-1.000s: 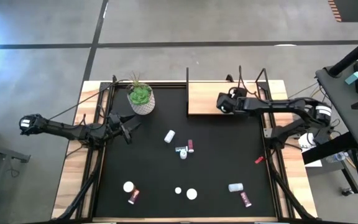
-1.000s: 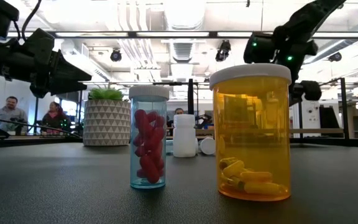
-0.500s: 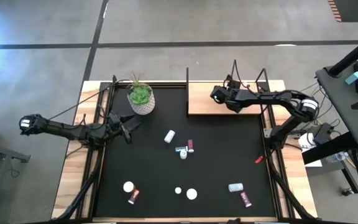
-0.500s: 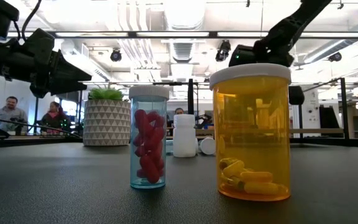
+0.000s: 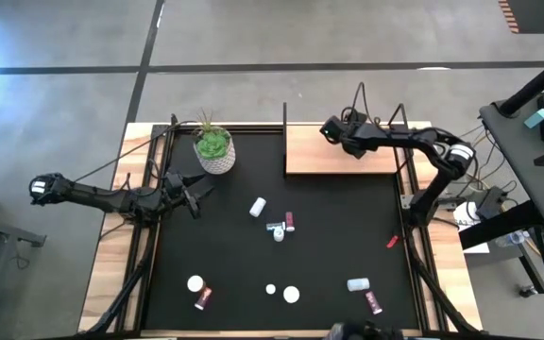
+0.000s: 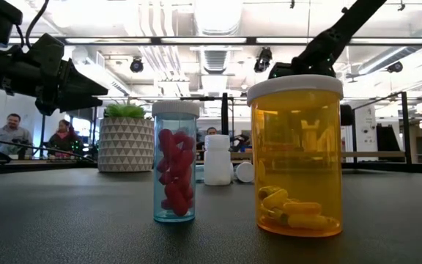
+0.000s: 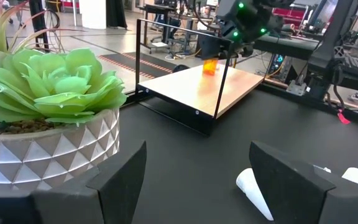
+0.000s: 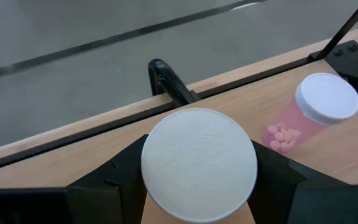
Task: Pick and place medicine bottles onto shelf by color
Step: Put the top orange pill bottle on the shelf, then put the middle white pill bottle on the shelf
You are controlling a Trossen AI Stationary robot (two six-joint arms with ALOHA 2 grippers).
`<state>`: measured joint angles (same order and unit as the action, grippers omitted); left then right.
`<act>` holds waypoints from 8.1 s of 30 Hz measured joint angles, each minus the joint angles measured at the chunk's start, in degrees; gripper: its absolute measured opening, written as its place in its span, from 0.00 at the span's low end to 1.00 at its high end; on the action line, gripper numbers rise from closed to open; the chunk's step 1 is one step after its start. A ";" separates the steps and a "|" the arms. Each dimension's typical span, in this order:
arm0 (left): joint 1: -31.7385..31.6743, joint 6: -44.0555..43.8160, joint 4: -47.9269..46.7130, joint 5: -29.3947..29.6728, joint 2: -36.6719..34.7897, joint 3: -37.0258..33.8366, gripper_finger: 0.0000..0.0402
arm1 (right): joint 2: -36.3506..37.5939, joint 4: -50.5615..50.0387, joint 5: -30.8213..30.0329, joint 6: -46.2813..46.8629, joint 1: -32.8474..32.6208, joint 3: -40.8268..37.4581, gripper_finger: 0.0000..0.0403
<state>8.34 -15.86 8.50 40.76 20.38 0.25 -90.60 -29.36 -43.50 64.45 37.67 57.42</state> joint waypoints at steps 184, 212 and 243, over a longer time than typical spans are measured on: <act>-0.02 -0.01 0.00 -0.01 0.54 -0.01 0.67 | -11.79 -20.80 -2.71 24.17 -57.21 17.84 0.16; -0.02 0.00 -0.02 -0.01 0.59 0.00 0.67 | -15.93 -6.38 -1.07 21.86 -64.19 17.28 0.71; -0.02 0.00 0.01 -0.01 0.55 0.00 0.67 | -16.38 -3.52 1.07 18.99 -64.14 16.55 0.60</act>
<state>8.32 -15.86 8.51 40.75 20.93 0.25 -106.98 -32.88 -42.44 83.44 -26.48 73.97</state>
